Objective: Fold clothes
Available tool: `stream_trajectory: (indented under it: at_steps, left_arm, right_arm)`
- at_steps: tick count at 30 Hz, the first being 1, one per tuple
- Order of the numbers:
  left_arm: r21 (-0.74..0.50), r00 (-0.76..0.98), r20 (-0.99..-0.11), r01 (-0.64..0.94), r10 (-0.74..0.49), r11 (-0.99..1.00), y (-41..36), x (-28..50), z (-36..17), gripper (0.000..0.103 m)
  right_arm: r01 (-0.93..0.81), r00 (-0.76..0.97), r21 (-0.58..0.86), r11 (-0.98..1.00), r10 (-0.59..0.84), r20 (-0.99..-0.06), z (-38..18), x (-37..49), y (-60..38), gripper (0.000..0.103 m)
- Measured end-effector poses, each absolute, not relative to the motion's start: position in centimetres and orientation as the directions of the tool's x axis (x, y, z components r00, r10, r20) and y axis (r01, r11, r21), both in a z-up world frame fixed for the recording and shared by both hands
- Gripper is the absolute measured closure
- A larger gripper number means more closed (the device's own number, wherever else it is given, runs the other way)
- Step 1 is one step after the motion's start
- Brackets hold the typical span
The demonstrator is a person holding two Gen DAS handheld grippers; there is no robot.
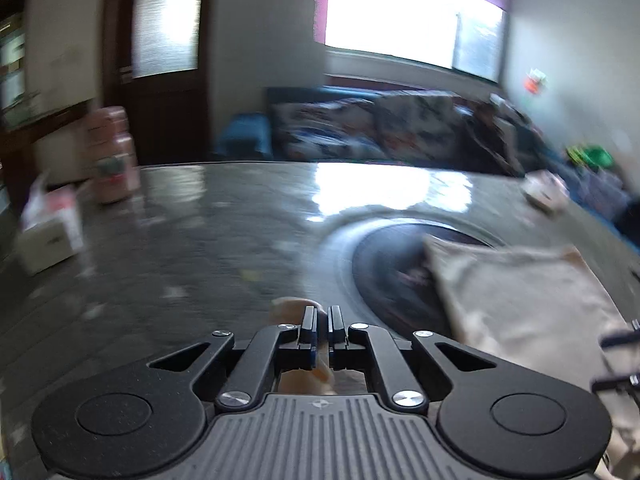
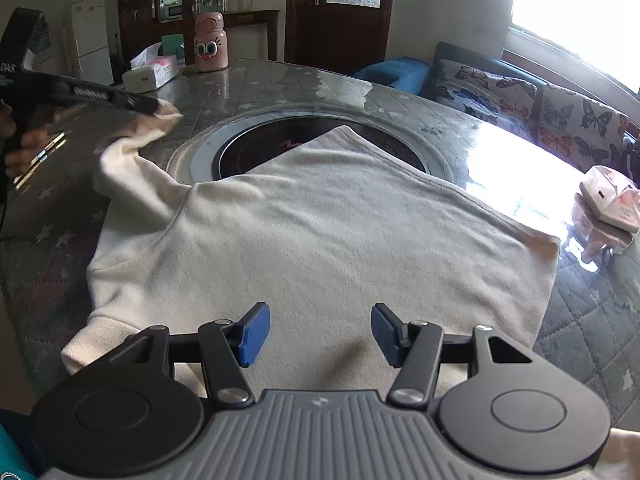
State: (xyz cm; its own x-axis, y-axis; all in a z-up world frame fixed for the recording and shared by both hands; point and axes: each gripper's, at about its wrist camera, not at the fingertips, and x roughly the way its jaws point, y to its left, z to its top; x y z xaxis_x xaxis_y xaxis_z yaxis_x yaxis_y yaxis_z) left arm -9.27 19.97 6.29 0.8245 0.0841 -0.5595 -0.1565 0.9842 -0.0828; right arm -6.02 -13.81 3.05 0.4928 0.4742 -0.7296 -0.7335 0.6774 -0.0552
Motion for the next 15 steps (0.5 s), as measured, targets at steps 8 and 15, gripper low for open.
stream_trajectory:
  at_steps: [8,15]
  left_arm:
    - [-0.130,0.807,-0.574,-0.258,0.139,0.958,23.4,-11.9,5.2,0.098]
    - [-0.131,0.826,-0.540,-0.271,0.160,0.954,23.6,-12.6,6.3,0.098]
  right_arm:
    - [-0.775,0.469,-0.047,0.630,0.523,-0.712,4.3,-7.6,-12.6,0.046]
    - [-0.915,0.320,-0.057,0.399,0.634,-0.704,5.2,-11.8,-7.2,0.057]
